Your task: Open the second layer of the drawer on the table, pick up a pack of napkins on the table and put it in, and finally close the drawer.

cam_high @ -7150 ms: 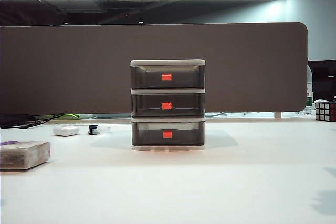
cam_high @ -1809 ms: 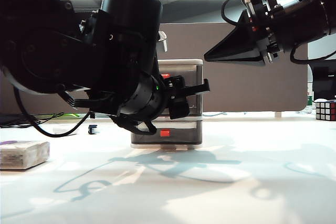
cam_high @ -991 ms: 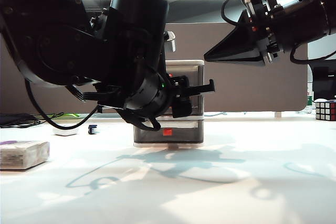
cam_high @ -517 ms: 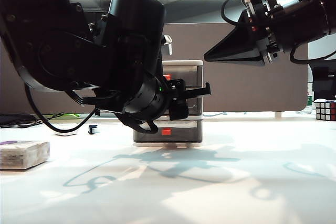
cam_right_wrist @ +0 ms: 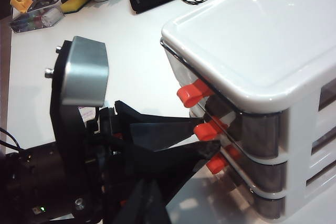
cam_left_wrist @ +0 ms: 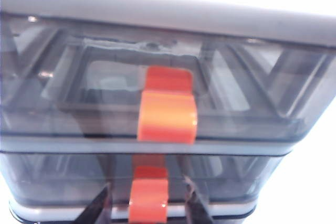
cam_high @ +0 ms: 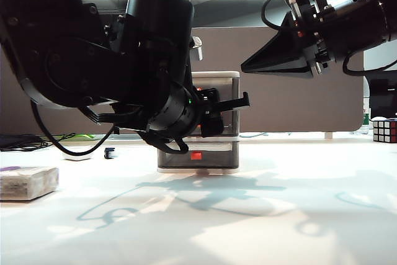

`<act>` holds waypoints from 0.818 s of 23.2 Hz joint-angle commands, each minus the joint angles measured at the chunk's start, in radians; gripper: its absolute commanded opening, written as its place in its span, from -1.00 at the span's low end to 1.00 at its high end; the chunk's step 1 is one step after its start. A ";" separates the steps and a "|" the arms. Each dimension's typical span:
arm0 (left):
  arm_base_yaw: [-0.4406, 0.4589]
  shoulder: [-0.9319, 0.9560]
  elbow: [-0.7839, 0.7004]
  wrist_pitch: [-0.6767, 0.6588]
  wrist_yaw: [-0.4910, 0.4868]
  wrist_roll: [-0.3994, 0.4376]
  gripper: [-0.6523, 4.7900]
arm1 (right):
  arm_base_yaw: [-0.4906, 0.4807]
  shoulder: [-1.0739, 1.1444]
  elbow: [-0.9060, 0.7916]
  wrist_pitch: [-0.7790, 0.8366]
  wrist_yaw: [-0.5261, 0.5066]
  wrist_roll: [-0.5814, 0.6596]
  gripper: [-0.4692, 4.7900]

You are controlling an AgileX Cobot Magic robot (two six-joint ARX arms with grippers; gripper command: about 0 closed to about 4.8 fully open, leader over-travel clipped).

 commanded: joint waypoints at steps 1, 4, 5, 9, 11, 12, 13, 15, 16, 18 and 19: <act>0.001 -0.002 0.005 0.013 0.000 -0.003 -0.19 | 0.002 -0.003 0.006 0.016 -0.003 -0.003 -0.84; 0.001 -0.001 0.005 0.013 0.000 -0.002 -0.47 | 0.002 -0.003 0.006 0.016 -0.002 -0.003 -0.84; 0.001 0.001 0.005 0.013 0.000 -0.003 -0.55 | 0.002 -0.003 0.006 0.016 -0.002 -0.003 -0.84; 0.001 0.008 0.005 0.012 0.000 -0.003 -0.67 | 0.002 -0.003 0.006 0.017 -0.001 -0.004 -0.84; 0.000 0.008 0.005 0.005 -0.001 -0.007 -0.78 | 0.007 0.016 0.006 0.060 0.000 -0.003 -0.84; -0.001 0.008 0.005 0.005 -0.001 -0.006 -0.78 | 0.011 0.028 0.008 0.076 0.000 -0.002 -0.84; -0.002 0.008 0.005 0.005 0.000 -0.006 -0.78 | 0.016 0.046 0.016 0.084 -0.001 0.001 -0.84; -0.002 0.008 0.005 0.005 -0.001 -0.006 -0.78 | 0.027 0.085 0.042 0.081 -0.002 0.004 -0.84; -0.002 0.008 0.005 0.005 -0.001 -0.006 -0.78 | 0.034 0.101 0.053 0.081 0.000 0.004 -0.84; -0.002 0.008 0.005 0.005 -0.001 -0.006 -0.78 | 0.055 0.164 0.111 0.083 -0.001 0.004 -0.84; -0.002 0.008 0.005 0.005 -0.001 -0.007 -0.78 | 0.058 0.181 0.129 0.083 0.000 0.004 -0.84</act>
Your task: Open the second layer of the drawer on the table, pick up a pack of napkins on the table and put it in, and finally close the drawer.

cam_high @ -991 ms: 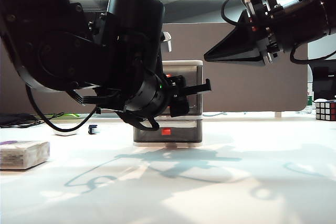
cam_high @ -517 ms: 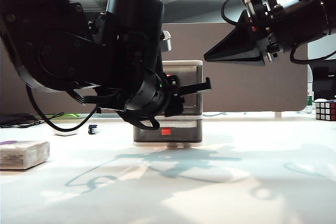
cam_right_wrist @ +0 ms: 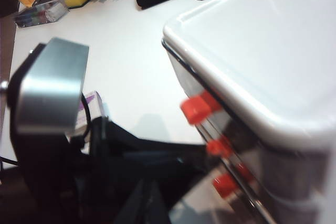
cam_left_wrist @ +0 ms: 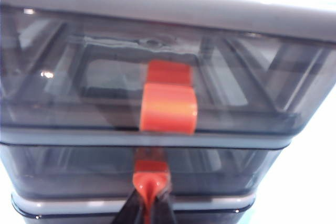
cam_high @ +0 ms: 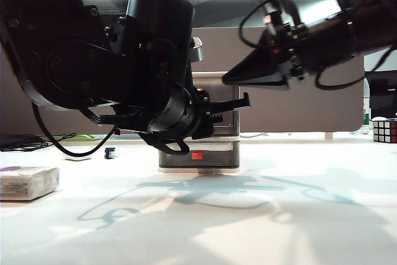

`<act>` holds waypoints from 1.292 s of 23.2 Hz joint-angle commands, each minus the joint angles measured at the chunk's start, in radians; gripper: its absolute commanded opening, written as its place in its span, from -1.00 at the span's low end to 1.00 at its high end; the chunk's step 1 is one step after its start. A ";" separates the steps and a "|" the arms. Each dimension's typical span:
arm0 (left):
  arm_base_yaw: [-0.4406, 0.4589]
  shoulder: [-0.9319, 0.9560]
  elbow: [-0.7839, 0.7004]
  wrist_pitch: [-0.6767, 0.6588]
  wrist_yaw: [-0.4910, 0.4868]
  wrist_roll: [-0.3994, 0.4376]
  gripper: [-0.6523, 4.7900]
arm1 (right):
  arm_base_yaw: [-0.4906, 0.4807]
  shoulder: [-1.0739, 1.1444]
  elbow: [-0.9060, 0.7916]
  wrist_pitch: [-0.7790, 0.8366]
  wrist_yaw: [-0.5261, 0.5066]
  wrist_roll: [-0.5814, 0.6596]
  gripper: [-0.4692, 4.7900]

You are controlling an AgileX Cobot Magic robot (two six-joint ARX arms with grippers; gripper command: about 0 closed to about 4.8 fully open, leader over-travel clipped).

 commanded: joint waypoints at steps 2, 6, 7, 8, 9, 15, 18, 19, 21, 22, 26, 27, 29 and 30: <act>-0.002 0.002 0.003 0.000 0.000 -0.003 -0.78 | 0.011 0.056 0.069 0.021 -0.003 0.000 -0.84; -0.007 0.001 0.003 0.000 0.000 -0.003 -0.78 | 0.011 0.119 0.122 0.019 0.000 0.000 -0.84; -0.007 0.001 0.003 0.000 0.000 -0.003 -0.78 | 0.011 0.129 0.131 0.016 0.001 0.000 -0.84; -0.008 0.001 0.003 0.000 0.000 -0.003 -0.78 | 0.011 0.136 0.139 0.014 0.002 0.000 -0.84; -0.010 0.001 0.003 0.000 0.000 -0.003 -0.78 | 0.011 0.142 0.144 0.014 0.001 0.000 -0.84; -0.024 -0.001 0.002 -0.001 -0.001 -0.003 -0.78 | 0.010 0.142 0.150 0.019 0.027 0.000 -0.84; -0.047 -0.001 0.002 -0.002 -0.020 -0.003 -0.78 | 0.010 0.142 0.150 0.018 0.073 0.000 -0.84; -0.051 -0.001 0.002 -0.002 -0.025 -0.003 -0.78 | 0.010 0.142 0.150 0.019 0.081 -0.001 -0.84; -0.061 -0.001 0.001 -0.003 -0.032 -0.003 -0.78 | 0.010 0.142 0.150 0.019 0.091 0.000 -0.84; -0.066 -0.001 -0.001 -0.003 -0.031 -0.003 -0.78 | 0.010 0.142 0.150 0.020 0.097 0.000 -0.84; -0.087 -0.015 -0.030 -0.002 -0.079 -0.006 -0.78 | 0.010 0.142 0.150 0.021 0.109 0.000 -0.84; -0.088 -0.023 -0.040 -0.002 -0.080 -0.014 -0.78 | 0.010 0.142 0.150 0.022 0.109 0.000 -0.84; -0.095 -0.035 -0.059 -0.003 -0.100 -0.032 -0.78 | 0.010 0.142 0.150 0.022 0.109 -0.001 -0.84; -0.095 -0.045 -0.068 -0.005 -0.111 -0.046 -0.78 | 0.010 0.142 0.150 0.022 0.109 -0.001 -0.84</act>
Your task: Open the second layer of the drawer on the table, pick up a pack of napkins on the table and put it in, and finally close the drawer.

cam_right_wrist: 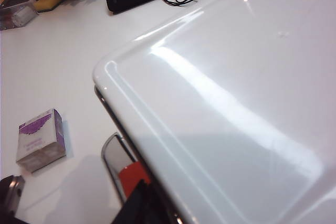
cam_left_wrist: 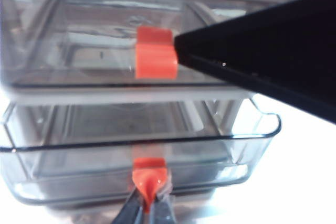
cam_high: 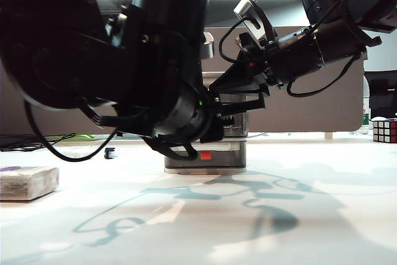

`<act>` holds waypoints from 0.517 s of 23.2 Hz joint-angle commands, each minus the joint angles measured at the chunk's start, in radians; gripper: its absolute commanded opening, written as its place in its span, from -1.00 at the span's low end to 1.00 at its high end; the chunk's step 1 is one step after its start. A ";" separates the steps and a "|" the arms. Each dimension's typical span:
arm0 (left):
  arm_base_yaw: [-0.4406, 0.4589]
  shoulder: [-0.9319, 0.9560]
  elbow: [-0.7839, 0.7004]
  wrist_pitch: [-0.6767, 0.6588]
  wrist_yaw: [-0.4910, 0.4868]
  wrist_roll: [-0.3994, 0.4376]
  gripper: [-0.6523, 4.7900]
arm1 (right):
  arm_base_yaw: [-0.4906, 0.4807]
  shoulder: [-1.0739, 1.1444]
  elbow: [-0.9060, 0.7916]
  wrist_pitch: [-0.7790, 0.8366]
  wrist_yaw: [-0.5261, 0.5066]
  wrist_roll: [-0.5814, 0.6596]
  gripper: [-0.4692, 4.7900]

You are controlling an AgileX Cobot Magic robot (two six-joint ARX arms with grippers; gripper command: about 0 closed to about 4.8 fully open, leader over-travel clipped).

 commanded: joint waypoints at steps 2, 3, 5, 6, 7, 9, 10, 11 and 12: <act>-0.006 -0.051 -0.061 -0.010 -0.040 -0.076 -0.78 | 0.000 -0.004 0.005 0.019 0.016 -0.001 -0.84; -0.006 -0.064 -0.077 -0.010 -0.040 -0.090 -0.78 | 0.000 -0.004 0.005 0.018 0.016 0.000 -0.84; -0.012 -0.089 -0.107 -0.010 -0.040 -0.101 -0.78 | 0.000 -0.004 0.005 0.018 0.016 0.000 -0.84; -0.017 -0.100 -0.121 -0.010 -0.041 -0.101 -0.78 | 0.000 -0.004 0.005 0.019 0.016 0.000 -0.84; -0.018 -0.111 -0.135 -0.010 -0.040 -0.105 -0.78 | 0.000 -0.004 0.005 0.020 0.016 0.000 -0.84; -0.034 -0.132 -0.166 -0.013 -0.041 -0.146 -0.78 | 0.000 -0.004 0.005 0.023 0.016 0.000 -0.84; -0.039 -0.143 -0.179 -0.014 -0.040 -0.164 -0.78 | 0.000 -0.004 0.005 0.026 0.016 0.000 -0.84; -0.056 -0.165 -0.206 -0.031 -0.043 -0.206 -0.78 | 0.000 -0.004 0.008 0.026 0.016 0.000 -0.84; -0.080 -0.181 -0.222 -0.058 -0.061 -0.213 -0.78 | 0.000 -0.004 0.010 0.025 0.016 0.001 -0.84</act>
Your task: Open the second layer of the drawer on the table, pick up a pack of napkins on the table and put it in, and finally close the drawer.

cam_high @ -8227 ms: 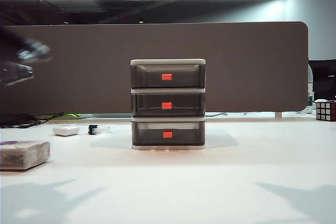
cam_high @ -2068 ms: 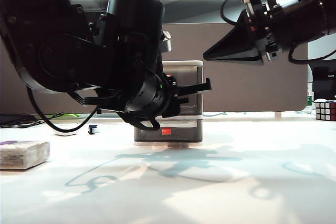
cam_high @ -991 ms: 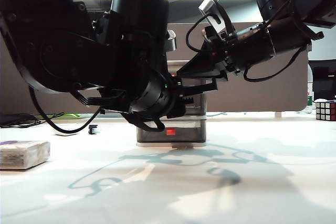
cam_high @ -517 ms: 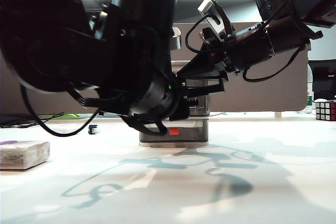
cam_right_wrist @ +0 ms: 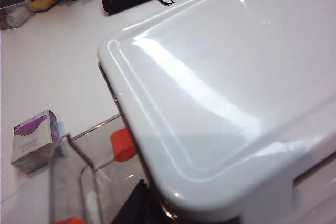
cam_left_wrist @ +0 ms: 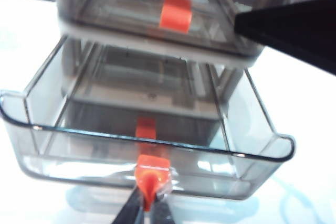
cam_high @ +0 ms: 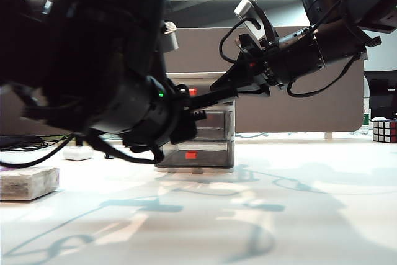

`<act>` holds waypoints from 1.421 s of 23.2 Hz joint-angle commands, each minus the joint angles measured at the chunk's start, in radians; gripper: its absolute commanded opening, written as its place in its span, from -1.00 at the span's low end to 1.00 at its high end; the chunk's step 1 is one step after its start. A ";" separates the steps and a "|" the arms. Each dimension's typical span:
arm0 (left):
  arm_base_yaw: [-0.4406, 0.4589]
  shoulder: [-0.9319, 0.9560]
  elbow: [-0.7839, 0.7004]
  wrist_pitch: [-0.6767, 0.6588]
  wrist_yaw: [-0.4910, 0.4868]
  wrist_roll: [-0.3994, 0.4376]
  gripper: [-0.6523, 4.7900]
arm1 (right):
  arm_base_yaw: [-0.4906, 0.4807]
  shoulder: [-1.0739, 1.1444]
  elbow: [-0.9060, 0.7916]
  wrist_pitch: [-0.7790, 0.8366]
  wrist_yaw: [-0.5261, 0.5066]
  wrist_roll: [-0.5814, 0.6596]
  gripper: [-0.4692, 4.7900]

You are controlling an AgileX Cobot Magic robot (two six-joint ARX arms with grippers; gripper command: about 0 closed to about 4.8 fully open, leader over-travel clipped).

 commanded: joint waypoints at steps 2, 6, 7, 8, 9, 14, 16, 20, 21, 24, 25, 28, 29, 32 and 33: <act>-0.061 -0.046 -0.039 -0.074 -0.040 -0.051 -0.78 | 0.000 -0.005 0.011 0.023 0.006 0.000 -0.84; -0.122 -0.062 -0.046 -0.108 -0.061 -0.056 -0.78 | 0.002 -0.005 0.011 0.019 0.006 0.002 -0.84; -0.139 -0.068 -0.046 -0.108 -0.087 -0.056 -0.78 | 0.008 -0.005 0.011 0.018 0.006 0.005 -0.84; -0.148 -0.069 -0.046 -0.109 -0.099 -0.056 -0.78 | 0.008 -0.005 0.011 0.017 0.005 0.008 -0.84; -0.153 -0.069 -0.046 -0.111 -0.105 -0.055 -0.78 | 0.008 -0.005 0.011 0.015 0.005 0.008 -0.84; -0.155 -0.105 -0.047 -0.188 -0.102 -0.077 -0.78 | 0.008 -0.005 0.011 0.014 -0.001 0.021 -0.84; -0.161 -0.127 -0.047 -0.236 -0.101 -0.101 -0.78 | 0.008 -0.005 0.011 0.014 -0.001 0.023 -0.84; -0.161 -0.171 -0.047 -0.292 -0.062 -0.156 -0.78 | 0.008 -0.005 0.011 0.014 -0.002 0.023 -0.84; -0.161 -0.196 -0.047 -0.308 -0.032 -0.170 -0.67 | 0.008 -0.005 0.011 0.013 -0.002 0.023 -0.84; -0.166 -0.260 -0.047 -0.377 0.051 -0.195 -0.23 | 0.008 -0.005 0.011 0.011 -0.010 0.023 -0.84; -0.167 -0.282 -0.047 -0.407 0.067 -0.206 -0.21 | 0.008 -0.005 0.010 0.011 -0.016 0.023 -0.84; -0.168 -0.363 -0.047 -0.557 0.127 -0.253 -0.20 | 0.008 -0.005 0.010 0.011 -0.018 0.023 -0.84; -0.168 -0.399 -0.047 -0.624 0.159 -0.270 -0.17 | 0.008 -0.005 0.011 0.010 -0.020 0.023 -0.84; -0.177 -0.561 -0.046 -0.897 0.196 -0.267 0.04 | 0.008 -0.005 0.011 0.008 -0.032 0.023 -0.84; -0.180 -0.621 -0.046 -0.986 0.184 -0.249 0.04 | 0.008 -0.005 0.010 0.007 -0.043 0.024 -0.84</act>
